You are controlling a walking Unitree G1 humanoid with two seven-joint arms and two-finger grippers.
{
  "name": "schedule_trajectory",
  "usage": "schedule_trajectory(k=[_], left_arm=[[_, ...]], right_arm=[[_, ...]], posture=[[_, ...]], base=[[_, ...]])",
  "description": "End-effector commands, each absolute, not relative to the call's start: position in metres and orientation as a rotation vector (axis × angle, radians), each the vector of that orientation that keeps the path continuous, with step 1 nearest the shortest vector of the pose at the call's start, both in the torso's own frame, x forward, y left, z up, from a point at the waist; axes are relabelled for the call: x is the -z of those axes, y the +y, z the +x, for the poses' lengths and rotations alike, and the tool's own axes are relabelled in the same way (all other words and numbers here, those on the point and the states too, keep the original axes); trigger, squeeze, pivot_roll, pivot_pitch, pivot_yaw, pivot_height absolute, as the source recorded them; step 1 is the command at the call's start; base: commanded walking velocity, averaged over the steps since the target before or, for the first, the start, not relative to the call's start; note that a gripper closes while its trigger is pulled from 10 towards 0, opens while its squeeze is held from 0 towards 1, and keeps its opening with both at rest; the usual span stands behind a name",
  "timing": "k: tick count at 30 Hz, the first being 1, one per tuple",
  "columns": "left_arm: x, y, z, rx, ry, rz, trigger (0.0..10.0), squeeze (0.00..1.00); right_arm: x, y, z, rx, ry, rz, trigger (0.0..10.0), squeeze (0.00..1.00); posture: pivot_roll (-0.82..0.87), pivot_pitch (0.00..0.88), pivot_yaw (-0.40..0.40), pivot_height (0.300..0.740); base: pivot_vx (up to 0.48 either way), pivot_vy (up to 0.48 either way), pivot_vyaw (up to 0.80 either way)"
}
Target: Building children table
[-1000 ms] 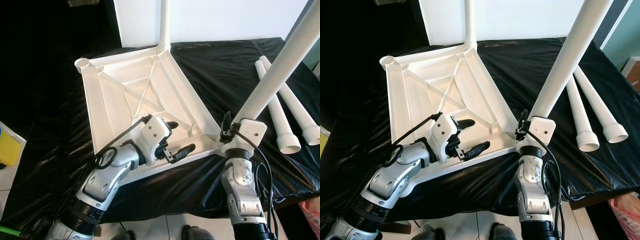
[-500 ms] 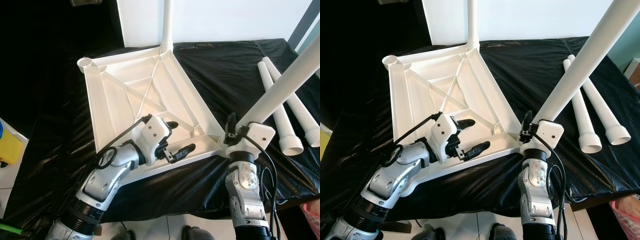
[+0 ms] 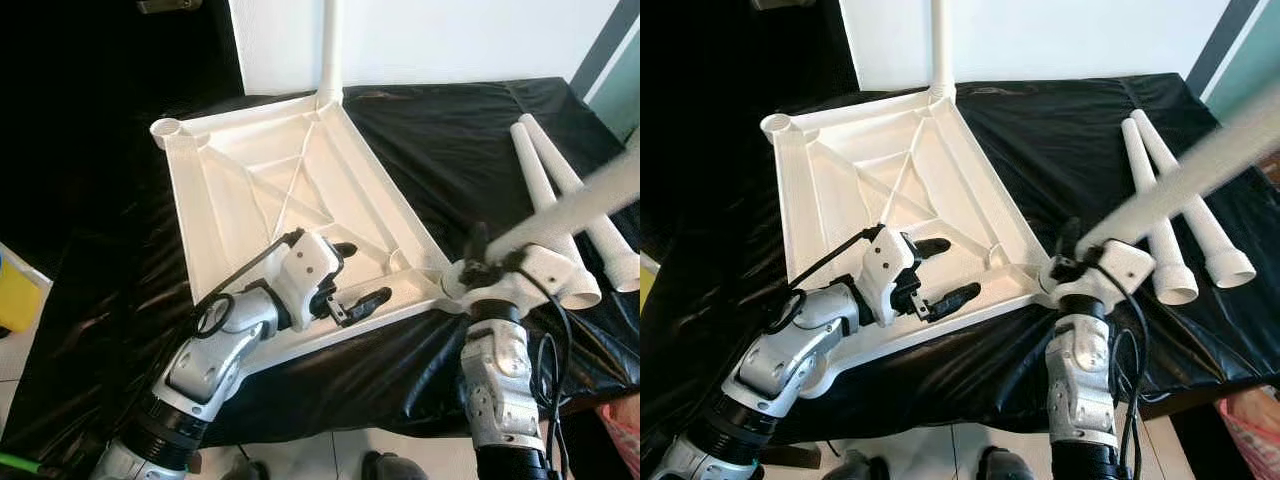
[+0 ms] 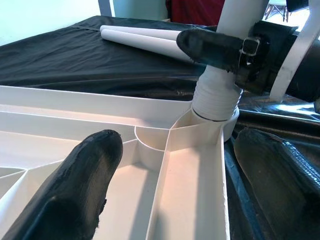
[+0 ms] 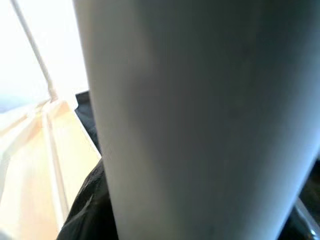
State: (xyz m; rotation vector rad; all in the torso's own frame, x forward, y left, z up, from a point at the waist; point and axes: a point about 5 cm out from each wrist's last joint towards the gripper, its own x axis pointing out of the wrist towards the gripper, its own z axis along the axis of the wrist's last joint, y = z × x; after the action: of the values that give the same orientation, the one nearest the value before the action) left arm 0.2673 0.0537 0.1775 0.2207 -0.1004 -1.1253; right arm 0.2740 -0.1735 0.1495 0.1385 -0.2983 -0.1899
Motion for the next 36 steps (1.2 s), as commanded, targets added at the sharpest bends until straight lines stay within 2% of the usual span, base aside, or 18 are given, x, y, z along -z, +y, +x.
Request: schedule_trajectory(k=[1, 2, 6, 22, 26, 30, 36], left_arm=[[-0.176, 0.053, 0.265, 1.149, -0.089, 0.222, 10.0, 0.0], [-0.176, 0.053, 0.264, 1.15, -0.09, 0.221, 10.0, 0.0], [-0.176, 0.052, 0.264, 1.151, -0.09, 0.221, 10.0, 0.0], [-0.178, 0.054, 0.266, 1.146, -0.095, 0.216, 10.0, 0.0], [-0.179, 0.054, 0.267, 1.145, -0.096, 0.22, 10.0, 0.0], [-0.179, 0.054, 0.267, 1.144, -0.098, 0.22, 10.0, 0.0], [-0.179, 0.054, 0.267, 1.143, -0.098, 0.219, 10.0, 0.0]], right_arm=[[-0.119, -0.168, 0.271, 0.152, -0.147, 0.09, 10.0, 0.0], [-0.121, -0.166, 0.272, 0.106, -0.158, 0.022, 10.0, 0.0], [-0.121, -0.167, 0.273, 0.042, -0.157, -0.049, 10.0, 0.0], [-0.116, -0.179, 0.272, -0.02, -0.13, -0.097, 10.0, 0.0], [-0.118, -0.181, 0.279, 0.108, -0.125, -0.08, 10.0, 0.0], [-0.114, -0.177, 0.28, 0.287, -0.092, 0.024, 10.0, 0.0], [-0.112, -0.169, 0.28, 0.324, -0.09, 0.046, 10.0, 0.0]], posture=[[-0.06, 0.145, 0.022, 0.74], [-0.07, 0.144, 0.022, 0.74], [-0.07, 0.143, 0.019, 0.74], [-0.07, 0.144, 0.026, 0.74], [-0.07, 0.141, 0.024, 0.74], [-0.06, 0.138, 0.021, 0.74], [-0.05, 0.134, 0.025, 0.74]], base=[[0.0, 0.0, 0.0], [0.0, 0.0, 0.0], [0.0, 0.0, 0.0], [0.0, 0.0, 0.0], [0.0, 0.0, 0.0], [0.0, 0.0, 0.0], [0.0, 0.0, 0.0]])
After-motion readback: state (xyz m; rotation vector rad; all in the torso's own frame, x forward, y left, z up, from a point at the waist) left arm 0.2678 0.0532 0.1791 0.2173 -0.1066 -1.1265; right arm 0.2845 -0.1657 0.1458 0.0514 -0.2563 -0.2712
